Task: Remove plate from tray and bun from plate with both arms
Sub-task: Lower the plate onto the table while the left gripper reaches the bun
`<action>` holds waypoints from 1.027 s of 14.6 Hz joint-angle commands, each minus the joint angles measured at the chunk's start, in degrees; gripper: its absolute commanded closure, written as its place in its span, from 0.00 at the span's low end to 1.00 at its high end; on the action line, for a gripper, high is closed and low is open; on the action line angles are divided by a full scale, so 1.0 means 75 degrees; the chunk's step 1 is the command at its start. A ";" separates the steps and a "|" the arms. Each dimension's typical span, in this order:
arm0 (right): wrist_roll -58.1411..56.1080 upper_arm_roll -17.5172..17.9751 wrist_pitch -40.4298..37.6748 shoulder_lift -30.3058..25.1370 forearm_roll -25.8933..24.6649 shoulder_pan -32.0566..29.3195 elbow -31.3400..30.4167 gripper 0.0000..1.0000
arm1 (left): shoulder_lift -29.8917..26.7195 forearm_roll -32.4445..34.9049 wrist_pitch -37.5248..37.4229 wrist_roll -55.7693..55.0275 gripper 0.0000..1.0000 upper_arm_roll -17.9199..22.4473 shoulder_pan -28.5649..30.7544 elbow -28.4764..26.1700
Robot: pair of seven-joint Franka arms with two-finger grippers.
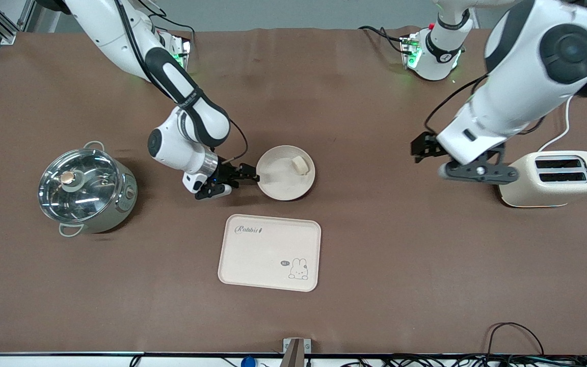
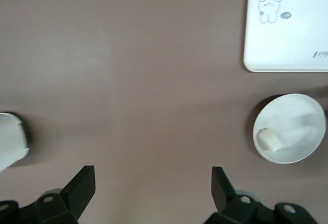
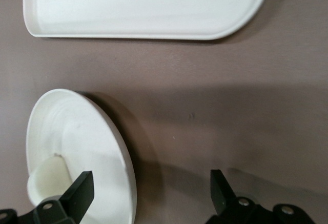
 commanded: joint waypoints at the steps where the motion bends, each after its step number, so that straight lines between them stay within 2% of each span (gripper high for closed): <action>1: -0.0055 -0.0463 -0.0971 -0.0961 0.0002 -0.0299 -0.0569 0.00 | 0.0421 -0.0080 0.0277 -0.0610 0.00 -0.0056 -0.0394 0.0130; 3: -0.0055 -0.0745 -0.1068 -0.1335 -0.0324 -0.0310 -0.0698 0.00 | 0.0737 -0.0033 0.0570 -0.1300 0.00 -0.0056 -0.0839 0.0130; 6: 0.0294 -0.1681 -0.1779 -0.1980 -0.1553 -0.0287 -0.0652 0.00 | 0.1381 -0.0010 0.1155 -0.1736 0.00 -0.0056 -0.1261 0.0130; 7: 0.0819 -0.1951 -0.2142 -0.2168 -0.2253 -0.0299 -0.0443 0.00 | 0.1580 -0.0010 0.1401 -0.2155 0.00 -0.0022 -0.1588 0.0130; 8: 0.1520 -0.2336 -0.2877 -0.2228 -0.3281 -0.0310 0.0139 0.00 | 0.1815 -0.0010 0.1600 -0.2658 0.00 -0.0021 -0.1777 0.0130; 9: 0.2049 -0.2677 -0.3812 -0.2240 -0.4033 -0.0299 0.0841 0.00 | 0.2060 0.0002 0.1858 -0.3208 0.00 -0.0033 -0.1941 0.0142; 11: 0.2522 -0.2960 -0.5176 -0.2228 -0.4870 -0.0322 0.2120 0.00 | 0.2460 0.0014 0.2373 -0.4217 0.00 -0.0010 -0.2351 0.0142; 13: 0.2663 -0.3195 -0.5729 -0.2228 -0.5817 -0.0346 0.3024 0.00 | 0.2753 0.0235 0.2749 -0.4793 0.00 -0.0021 -0.2621 0.0107; 15: 0.3257 -0.3219 -0.6372 -0.2205 -0.6790 -0.0427 0.4031 0.00 | 0.2999 0.0737 0.2786 -0.5868 0.00 -0.0010 -0.2937 0.0095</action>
